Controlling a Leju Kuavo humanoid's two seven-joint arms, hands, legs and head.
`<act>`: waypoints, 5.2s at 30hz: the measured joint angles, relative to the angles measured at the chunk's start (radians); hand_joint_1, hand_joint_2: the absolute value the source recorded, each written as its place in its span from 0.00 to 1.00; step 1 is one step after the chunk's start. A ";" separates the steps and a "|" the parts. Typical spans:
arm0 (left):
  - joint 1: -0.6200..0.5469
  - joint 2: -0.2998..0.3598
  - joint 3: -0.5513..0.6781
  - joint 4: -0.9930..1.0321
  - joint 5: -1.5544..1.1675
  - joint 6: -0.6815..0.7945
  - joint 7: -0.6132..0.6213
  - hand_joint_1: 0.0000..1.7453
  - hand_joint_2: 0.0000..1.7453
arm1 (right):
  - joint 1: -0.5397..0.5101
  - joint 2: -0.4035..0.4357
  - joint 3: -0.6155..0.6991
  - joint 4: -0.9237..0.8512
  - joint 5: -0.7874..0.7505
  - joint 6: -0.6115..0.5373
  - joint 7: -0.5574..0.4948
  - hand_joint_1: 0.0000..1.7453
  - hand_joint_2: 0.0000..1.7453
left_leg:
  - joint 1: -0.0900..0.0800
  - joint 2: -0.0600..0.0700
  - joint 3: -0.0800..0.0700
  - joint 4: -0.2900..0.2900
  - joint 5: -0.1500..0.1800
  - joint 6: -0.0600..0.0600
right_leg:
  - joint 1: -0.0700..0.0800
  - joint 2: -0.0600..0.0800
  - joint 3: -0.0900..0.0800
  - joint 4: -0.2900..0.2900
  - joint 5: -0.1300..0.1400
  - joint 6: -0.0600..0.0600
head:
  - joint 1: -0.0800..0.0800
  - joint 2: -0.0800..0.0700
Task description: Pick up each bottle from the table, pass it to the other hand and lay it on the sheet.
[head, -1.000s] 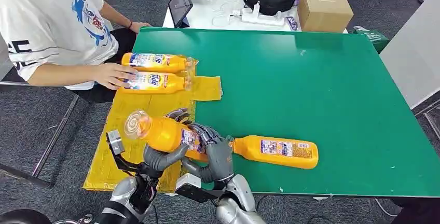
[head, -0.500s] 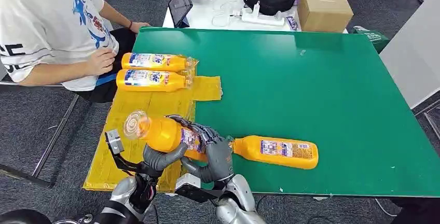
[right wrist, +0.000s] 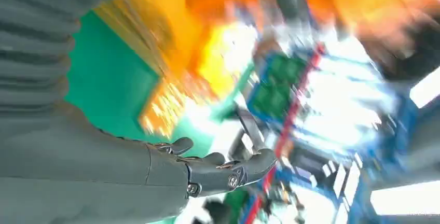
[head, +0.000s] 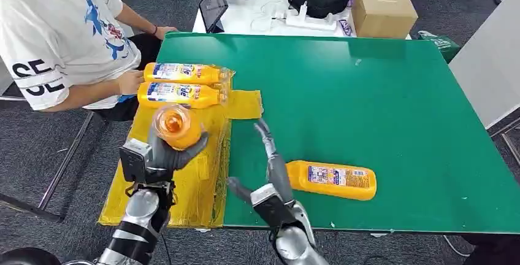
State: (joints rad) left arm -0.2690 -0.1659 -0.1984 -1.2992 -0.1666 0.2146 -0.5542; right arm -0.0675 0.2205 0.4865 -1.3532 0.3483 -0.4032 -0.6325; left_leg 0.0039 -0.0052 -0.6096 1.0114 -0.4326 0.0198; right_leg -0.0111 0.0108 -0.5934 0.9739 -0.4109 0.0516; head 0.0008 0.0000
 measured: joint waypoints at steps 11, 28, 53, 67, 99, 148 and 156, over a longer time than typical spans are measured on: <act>-0.070 0.003 0.067 0.011 -0.242 0.224 0.002 1.00 1.00 | 0.049 -0.021 -0.058 -0.228 -0.029 -0.041 -0.039 0.00 0.00 | 0.000 0.000 0.000 0.000 0.000 0.000 | 0.000 0.000 0.000 0.000 0.000 0.000 | 0.000 0.000; -0.302 0.120 -0.062 0.515 -1.109 0.210 0.327 1.00 1.00 | 0.057 -0.025 -0.092 -0.369 -0.073 -0.172 -0.063 0.00 0.00 | 0.000 0.001 0.000 0.000 0.000 0.000 | 0.000 0.000 0.000 0.000 0.000 0.000 | 0.000 0.000; -0.452 0.222 -0.160 0.834 -0.938 -0.107 0.206 0.00 0.00 | 0.046 -0.013 -0.122 -0.277 -0.116 -0.071 -0.056 0.00 0.00 | 0.000 -0.001 0.002 0.000 0.001 -0.001 | 0.000 0.000 0.002 0.003 0.000 0.000 | 0.000 0.000; -0.420 0.227 -0.086 0.825 -0.732 -0.230 0.078 0.00 0.00 | 0.014 -0.008 -0.127 -0.194 -0.127 -0.034 -0.047 0.00 0.00 | 0.000 -0.005 0.007 0.000 0.001 -0.001 | 0.000 -0.003 0.008 0.003 0.000 -0.001 | 0.000 0.000; 0.099 0.008 0.195 -0.041 -0.110 0.256 -0.100 0.00 1.00 | 0.042 -0.328 -0.155 -0.127 0.512 0.261 0.577 0.00 1.00 | -0.003 -0.005 -0.001 0.000 0.000 0.000 | -0.003 -0.004 0.000 0.000 0.000 0.001 | 0.000 0.000; 0.022 -0.050 0.187 0.199 -0.055 0.110 -0.057 0.00 1.00 | -0.236 -0.610 -0.070 0.200 0.269 0.641 0.665 0.96 1.00 | -0.002 -0.004 0.009 0.000 0.001 0.000 | -0.002 -0.004 0.009 0.000 0.000 0.000 | 0.000 0.000; 0.003 -0.050 0.185 0.239 -0.034 0.102 -0.054 0.00 1.00 | -0.266 -0.668 -0.010 0.207 0.227 0.679 0.676 1.00 1.00 | -0.002 -0.005 0.010 0.000 0.001 0.000 | -0.002 -0.004 0.011 0.000 0.000 0.001 | 0.000 0.000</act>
State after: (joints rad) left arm -0.2662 -0.2155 -0.0133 -1.0597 -0.2010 0.3170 -0.6081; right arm -0.3335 -0.4475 0.4765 -1.1460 0.5749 0.2754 0.0439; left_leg 0.0016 -0.0099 -0.5991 1.0118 -0.4315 0.0202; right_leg -0.0129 0.0069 -0.5819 0.9738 -0.4106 0.0521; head 0.0004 0.0000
